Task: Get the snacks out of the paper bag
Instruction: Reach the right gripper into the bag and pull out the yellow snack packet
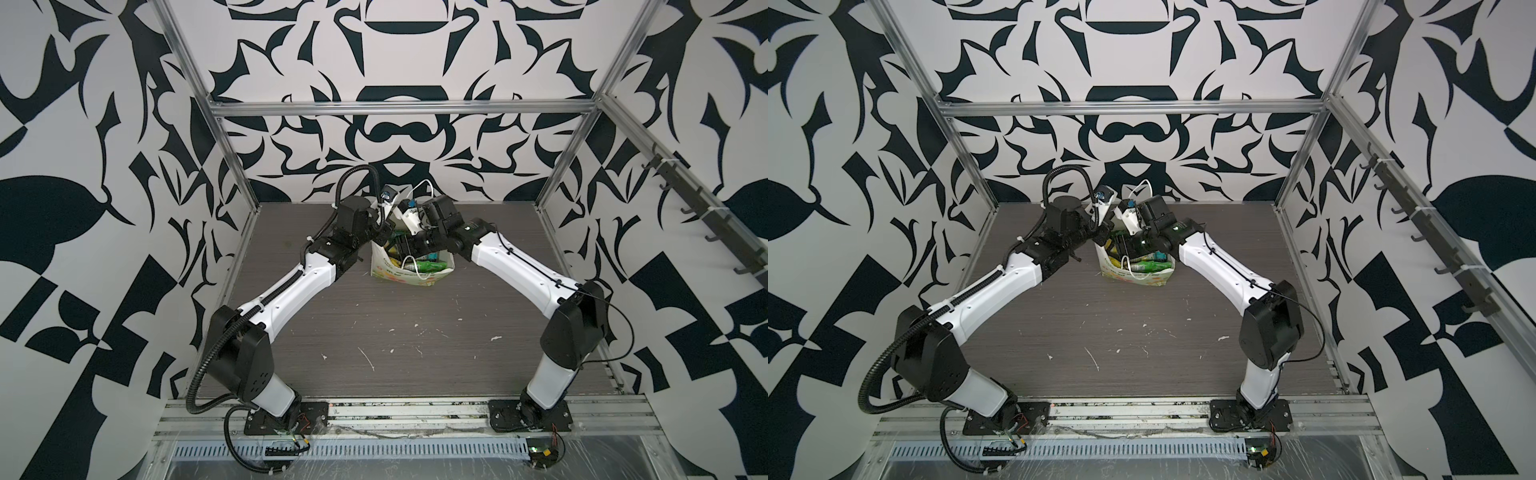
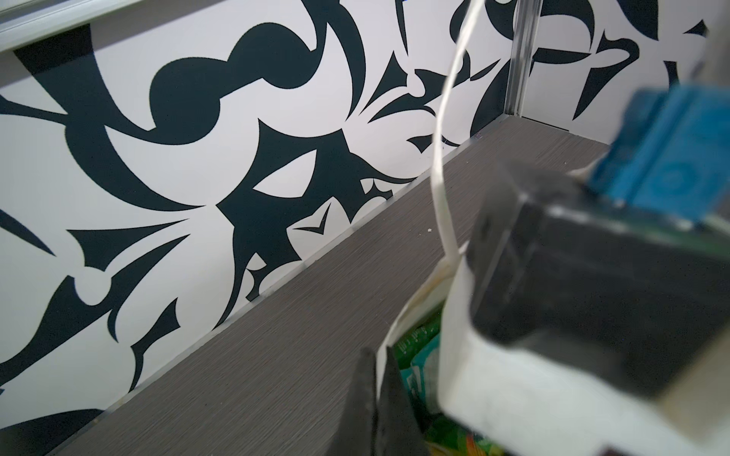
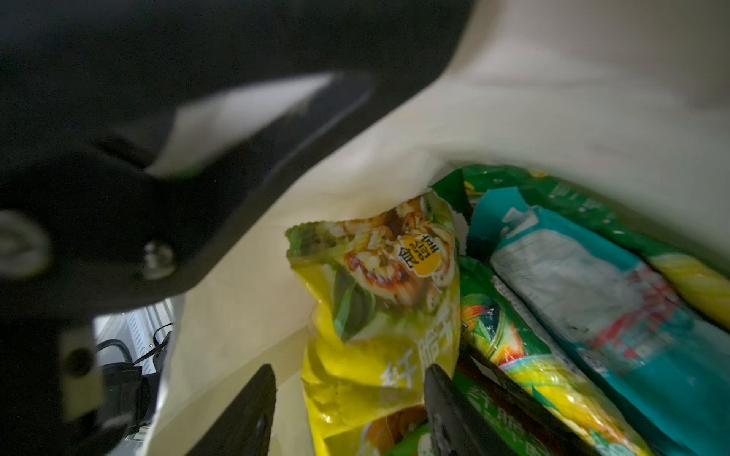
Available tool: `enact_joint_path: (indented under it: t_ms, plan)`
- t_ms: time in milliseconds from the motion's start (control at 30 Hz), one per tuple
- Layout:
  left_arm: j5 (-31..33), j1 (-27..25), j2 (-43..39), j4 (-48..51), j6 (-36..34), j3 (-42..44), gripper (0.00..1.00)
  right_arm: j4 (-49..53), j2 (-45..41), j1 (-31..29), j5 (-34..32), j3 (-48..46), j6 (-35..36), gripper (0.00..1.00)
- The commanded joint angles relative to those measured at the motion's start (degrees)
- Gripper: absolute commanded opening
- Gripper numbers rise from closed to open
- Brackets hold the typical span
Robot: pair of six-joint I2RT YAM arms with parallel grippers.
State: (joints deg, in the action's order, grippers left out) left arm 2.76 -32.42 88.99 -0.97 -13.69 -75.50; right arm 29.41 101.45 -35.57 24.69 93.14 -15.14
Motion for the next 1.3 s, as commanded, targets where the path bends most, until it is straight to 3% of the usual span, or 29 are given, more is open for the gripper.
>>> enact_joint_path:
  t_ms: [0, 200, 567, 1267]
  plan:
    - [-1.49, 0.08, -3.98, -5.06, 1.27, -1.42, 0.00, -3.31, 0.53, -0.72, -4.68, 1.58, -2.58, 0.63]
    - [-1.55, 0.08, -5.09, -5.35, 1.74, -0.48, 0.00, -5.85, 4.65, -1.92, -9.83, 3.39, -6.44, 0.35]
    - [2.15, 0.08, -7.15, -6.98, 1.19, 3.18, 0.00, -3.83, 1.89, -2.59, -13.50, 4.73, -5.27, 0.02]
    - [10.57, 0.01, -9.41, -9.29, 1.47, 5.54, 0.00, -6.57, -13.87, -1.11, -11.61, -3.31, 1.16, 0.00]
